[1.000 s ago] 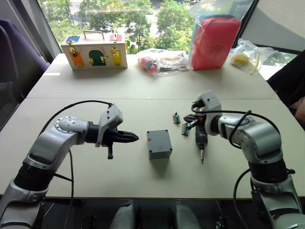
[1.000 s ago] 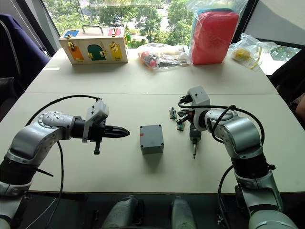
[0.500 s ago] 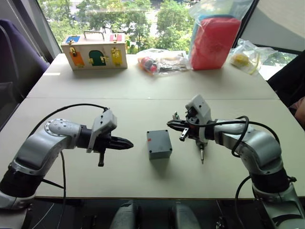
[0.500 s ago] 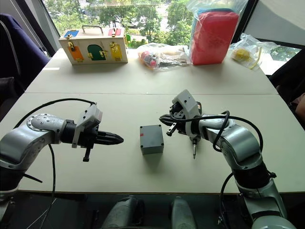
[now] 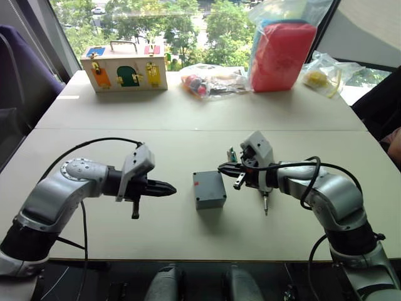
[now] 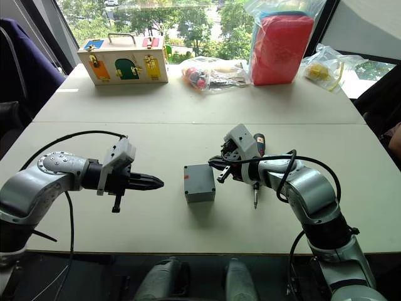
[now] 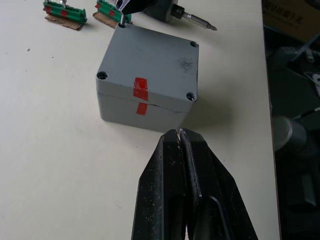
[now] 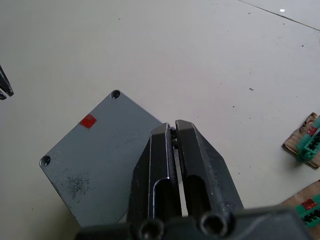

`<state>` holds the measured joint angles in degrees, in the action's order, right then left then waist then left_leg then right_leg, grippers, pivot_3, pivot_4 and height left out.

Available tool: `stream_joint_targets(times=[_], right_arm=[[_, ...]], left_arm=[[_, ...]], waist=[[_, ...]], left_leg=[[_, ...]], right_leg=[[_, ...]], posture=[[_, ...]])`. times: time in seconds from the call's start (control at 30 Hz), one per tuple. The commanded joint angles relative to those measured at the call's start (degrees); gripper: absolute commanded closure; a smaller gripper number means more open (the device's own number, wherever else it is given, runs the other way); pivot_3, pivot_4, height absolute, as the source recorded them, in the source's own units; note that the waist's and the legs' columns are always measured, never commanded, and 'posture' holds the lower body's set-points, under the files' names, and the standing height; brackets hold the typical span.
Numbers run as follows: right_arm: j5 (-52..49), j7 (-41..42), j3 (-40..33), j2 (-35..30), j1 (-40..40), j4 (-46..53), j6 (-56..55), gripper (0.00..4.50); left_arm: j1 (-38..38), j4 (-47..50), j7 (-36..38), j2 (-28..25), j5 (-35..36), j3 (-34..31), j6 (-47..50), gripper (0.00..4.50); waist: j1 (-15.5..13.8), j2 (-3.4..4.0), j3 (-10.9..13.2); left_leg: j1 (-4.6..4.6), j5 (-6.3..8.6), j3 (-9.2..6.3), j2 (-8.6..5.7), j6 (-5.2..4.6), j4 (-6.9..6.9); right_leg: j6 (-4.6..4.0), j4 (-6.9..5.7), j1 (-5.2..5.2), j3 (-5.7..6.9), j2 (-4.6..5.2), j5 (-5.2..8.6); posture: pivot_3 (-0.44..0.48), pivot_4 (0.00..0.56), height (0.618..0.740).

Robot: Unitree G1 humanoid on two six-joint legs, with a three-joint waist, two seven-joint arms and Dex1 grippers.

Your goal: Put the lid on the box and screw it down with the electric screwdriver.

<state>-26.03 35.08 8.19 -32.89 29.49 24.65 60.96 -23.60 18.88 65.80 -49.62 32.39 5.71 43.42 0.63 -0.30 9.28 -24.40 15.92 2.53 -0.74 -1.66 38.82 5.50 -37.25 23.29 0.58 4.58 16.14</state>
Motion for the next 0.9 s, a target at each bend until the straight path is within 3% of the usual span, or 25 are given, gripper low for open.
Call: stream_joint_targets(times=[0.03, 0.47, 0.57, 0.63, 0.67, 0.9], right_arm=[[-0.09, -0.44, -0.30, 0.15, 0.04, 1.37, -0.65, 4.44], [-0.20, -1.08, 0.42, 1.59, -0.04, -0.06, -0.73, 4.44], [-0.28, -1.38, -0.17, 1.68, 0.29, -0.20, -0.52, 3.73], [-0.41, -0.95, -1.13, 1.07, 0.75, 0.05, -1.20, 2.81], [-0.74, -0.60, -1.72, 0.58, 0.99, 0.33, -1.06, 2.60], [-4.46, 2.19, -6.87, -4.07, 2.63, 1.70, 2.02, 2.60]], left_arm=[[-0.97, 1.02, -0.27, 0.04, 0.20, -0.75, -0.46, 4.50], [-1.30, 0.99, -0.88, 0.67, 0.08, -0.50, -0.37, 4.50], [-1.40, 0.95, -0.96, 0.85, 0.14, -0.50, -0.37, 4.50], [-1.79, 0.86, -1.05, 1.10, 0.31, -0.55, -0.23, 4.50], [-1.99, 0.76, -1.09, 1.24, 0.41, -0.60, -0.21, 4.50], [-3.19, 0.13, -0.83, 2.16, 0.67, -0.62, -0.42, 4.50]], waist=[[0.02, 0.00, 0.00], [0.02, 0.00, 0.00], [0.03, 0.00, 0.00], [-0.01, 0.00, 0.00], [-0.03, 0.00, 0.00], [0.00, 0.00, 0.00]], left_leg=[[0.00, 0.00, 0.00, 0.00, 0.00, 0.00], [0.00, 0.00, 0.00, 0.00, 0.00, 0.00], [0.00, 0.00, 0.00, 0.00, 0.00, 0.00], [0.00, 0.00, 0.00, 0.00, 0.00, 0.00], [0.00, 0.00, 0.00, 0.00, 0.00, 0.00], [0.00, 0.00, 0.00, -0.01, 0.00, 0.00]], right_leg=[[0.00, 0.00, 0.00, 0.00, 0.00, 0.00], [0.00, 0.00, 0.00, 0.00, 0.00, 0.00], [0.00, 0.00, 0.00, 0.00, 0.00, 0.00], [0.00, 0.00, 0.00, 0.00, 0.00, 0.00], [0.00, 0.00, 0.00, 0.00, 0.00, 0.00], [0.00, 0.00, 0.00, 0.00, 0.00, 0.00]], posture=[[0.000, 0.150, 0.740], [0.000, 0.150, 0.740], [0.000, 0.150, 0.740], [0.000, 0.150, 0.740], [0.000, 0.150, 0.740], [0.000, 0.150, 0.740]])
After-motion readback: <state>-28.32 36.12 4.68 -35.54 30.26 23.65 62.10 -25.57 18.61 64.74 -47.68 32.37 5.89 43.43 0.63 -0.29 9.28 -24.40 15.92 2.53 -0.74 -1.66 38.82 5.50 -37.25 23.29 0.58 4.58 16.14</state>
